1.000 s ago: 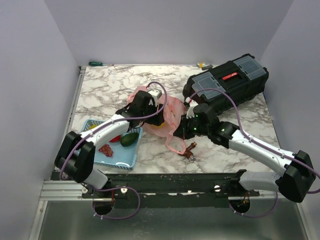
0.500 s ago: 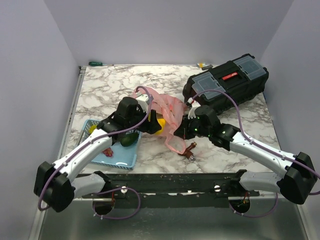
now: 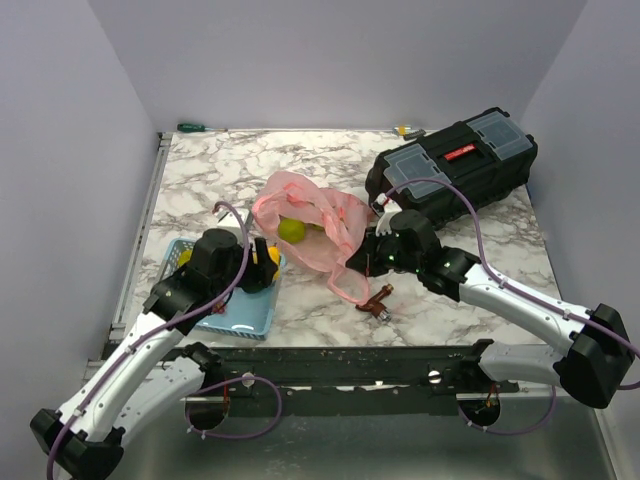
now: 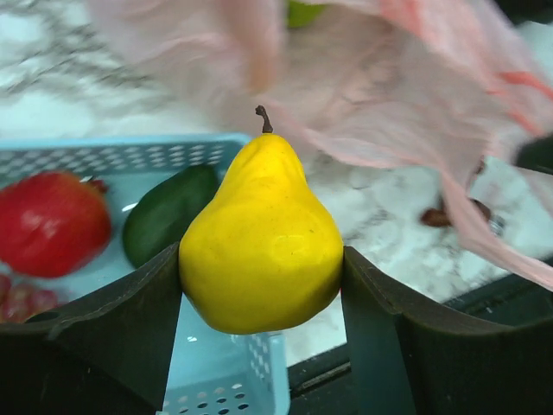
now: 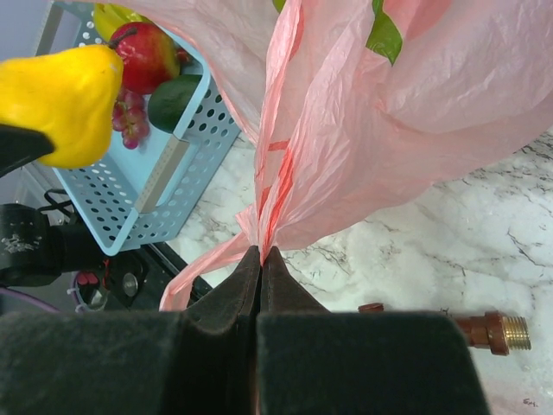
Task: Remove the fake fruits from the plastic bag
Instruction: Place the fake fruit in the bin.
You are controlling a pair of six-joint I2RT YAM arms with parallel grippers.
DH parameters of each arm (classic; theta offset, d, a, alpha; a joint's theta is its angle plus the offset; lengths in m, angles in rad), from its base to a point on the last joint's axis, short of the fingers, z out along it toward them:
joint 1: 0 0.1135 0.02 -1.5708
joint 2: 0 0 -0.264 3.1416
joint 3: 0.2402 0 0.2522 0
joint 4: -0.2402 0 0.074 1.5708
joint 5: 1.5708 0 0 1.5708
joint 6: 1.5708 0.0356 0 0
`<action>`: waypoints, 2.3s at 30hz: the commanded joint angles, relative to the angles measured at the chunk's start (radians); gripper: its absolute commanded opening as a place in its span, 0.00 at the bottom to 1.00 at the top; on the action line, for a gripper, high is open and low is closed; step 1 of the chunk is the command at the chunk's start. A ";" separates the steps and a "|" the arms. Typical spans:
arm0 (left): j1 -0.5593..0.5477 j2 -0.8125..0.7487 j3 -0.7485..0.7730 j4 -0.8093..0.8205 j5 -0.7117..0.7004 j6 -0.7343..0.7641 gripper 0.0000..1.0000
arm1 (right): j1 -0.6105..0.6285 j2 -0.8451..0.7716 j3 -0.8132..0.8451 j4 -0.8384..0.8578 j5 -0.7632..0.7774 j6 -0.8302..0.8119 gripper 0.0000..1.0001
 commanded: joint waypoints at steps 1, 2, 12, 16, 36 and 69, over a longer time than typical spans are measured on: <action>0.008 -0.090 -0.118 -0.127 -0.271 -0.163 0.00 | 0.009 0.005 -0.018 0.028 0.019 0.008 0.01; 0.006 -0.108 -0.137 -0.119 -0.273 -0.188 0.00 | 0.009 0.004 -0.016 0.028 0.018 0.008 0.01; 0.006 -0.154 -0.269 -0.104 -0.180 -0.467 0.00 | 0.008 -0.025 -0.024 0.009 0.019 0.018 0.01; 0.007 -0.143 -0.322 -0.128 -0.192 -0.533 0.00 | 0.007 -0.021 -0.030 0.009 0.013 0.020 0.01; 0.006 -0.103 -0.438 -0.078 -0.140 -0.655 0.21 | 0.008 0.037 -0.009 0.015 -0.029 0.016 0.01; 0.006 -0.352 -0.213 0.185 0.186 -0.277 0.93 | 0.008 0.023 -0.009 0.058 -0.044 0.025 0.01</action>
